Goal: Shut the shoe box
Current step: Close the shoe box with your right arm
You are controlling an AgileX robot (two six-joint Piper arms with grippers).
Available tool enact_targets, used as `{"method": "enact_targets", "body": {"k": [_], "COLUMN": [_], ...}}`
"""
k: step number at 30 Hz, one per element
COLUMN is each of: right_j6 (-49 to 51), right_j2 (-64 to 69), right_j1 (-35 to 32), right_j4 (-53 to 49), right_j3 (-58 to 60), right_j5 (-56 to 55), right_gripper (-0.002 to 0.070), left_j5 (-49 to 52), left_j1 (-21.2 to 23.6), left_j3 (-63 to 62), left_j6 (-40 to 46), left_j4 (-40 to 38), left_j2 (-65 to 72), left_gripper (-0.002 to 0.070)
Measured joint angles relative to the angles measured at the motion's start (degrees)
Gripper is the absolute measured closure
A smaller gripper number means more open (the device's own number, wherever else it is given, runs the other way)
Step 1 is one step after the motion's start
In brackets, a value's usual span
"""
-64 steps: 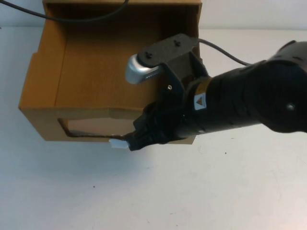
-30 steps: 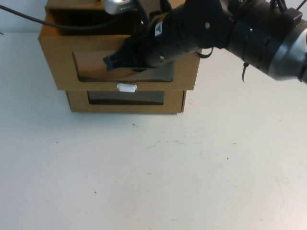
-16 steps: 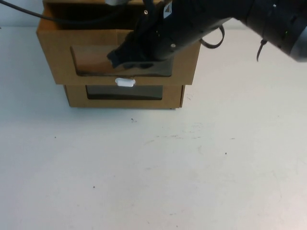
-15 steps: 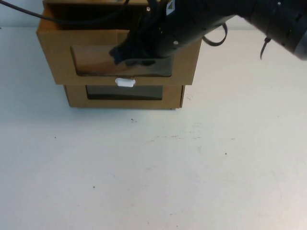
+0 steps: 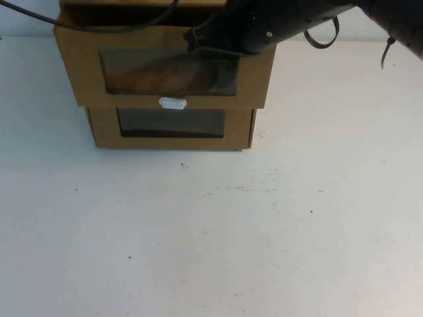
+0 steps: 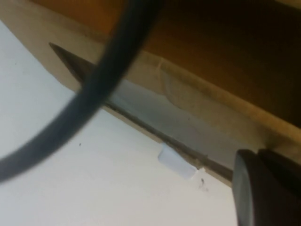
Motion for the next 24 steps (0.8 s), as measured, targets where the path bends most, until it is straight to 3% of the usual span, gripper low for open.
{"method": "enact_targets", "body": {"k": [24], "right_j6": [0.00], "right_j2": [7.53], "right_j1": [-2.23], "right_j4": [3.23], "right_j3": [-0.56], "right_j5": [-15.75], "right_gripper": [0.0689], "left_j5": [-0.10], "left_j1": [0.00], "left_j3": [0.00], "left_j6": [0.40], "left_j4": [-0.29], "left_j2": [0.00], "left_gripper": [0.0680]}}
